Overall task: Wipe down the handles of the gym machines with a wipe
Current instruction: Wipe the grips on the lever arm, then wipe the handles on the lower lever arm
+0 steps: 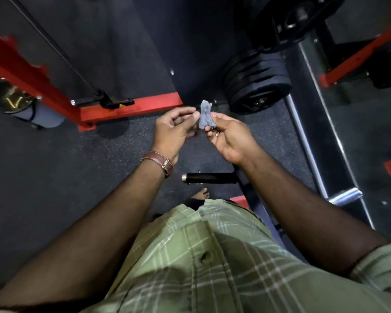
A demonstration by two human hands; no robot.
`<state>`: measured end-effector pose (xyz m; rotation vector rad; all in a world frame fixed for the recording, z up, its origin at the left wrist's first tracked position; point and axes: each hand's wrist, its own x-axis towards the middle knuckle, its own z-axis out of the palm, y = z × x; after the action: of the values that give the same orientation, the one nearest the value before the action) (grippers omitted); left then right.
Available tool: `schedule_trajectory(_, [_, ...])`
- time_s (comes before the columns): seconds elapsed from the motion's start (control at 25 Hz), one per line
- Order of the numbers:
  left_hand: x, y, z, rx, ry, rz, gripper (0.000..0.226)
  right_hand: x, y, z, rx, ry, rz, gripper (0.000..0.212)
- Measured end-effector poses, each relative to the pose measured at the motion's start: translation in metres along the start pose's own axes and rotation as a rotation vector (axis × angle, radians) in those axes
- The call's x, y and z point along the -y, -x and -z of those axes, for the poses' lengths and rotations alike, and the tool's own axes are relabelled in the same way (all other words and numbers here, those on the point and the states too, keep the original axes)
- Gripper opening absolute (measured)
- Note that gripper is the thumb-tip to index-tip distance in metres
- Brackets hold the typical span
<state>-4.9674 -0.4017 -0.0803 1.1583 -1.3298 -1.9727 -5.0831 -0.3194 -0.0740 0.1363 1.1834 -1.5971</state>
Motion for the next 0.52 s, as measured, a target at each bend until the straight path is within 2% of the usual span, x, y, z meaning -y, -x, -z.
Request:
schedule_trajectory(0.12, [-0.036, 0.02, 0.026, -0.04, -0.011, -0.217, 0.026, 0.005, 0.019, -0.043, 0.096, 0.005, 0.003, 0.019])
schedule_trajectory(0.24, [-0.065, 0.037, 0.05, -0.082, -0.083, -0.371, 0.026, 0.009, 0.039, -0.079, 0.224, 0.142, 0.042, 0.011])
schedule_trajectory(0.36, [-0.088, 0.055, 0.079, -0.121, -0.107, -0.433, 0.025, 0.001, 0.055, -0.118, 0.314, 0.37, 0.159, 0.031])
schedule_trajectory(0.48, [-0.105, 0.079, 0.106, -0.208, -0.108, -0.455, 0.028, -0.006, 0.069, -0.159, 0.349, 0.497, 0.219, 0.007])
schedule_trajectory(0.52, [-0.109, 0.087, 0.113, -0.239, -0.096, -0.459, 0.029, -0.008, 0.072, -0.17, 0.363, 0.514, 0.211, 0.006])
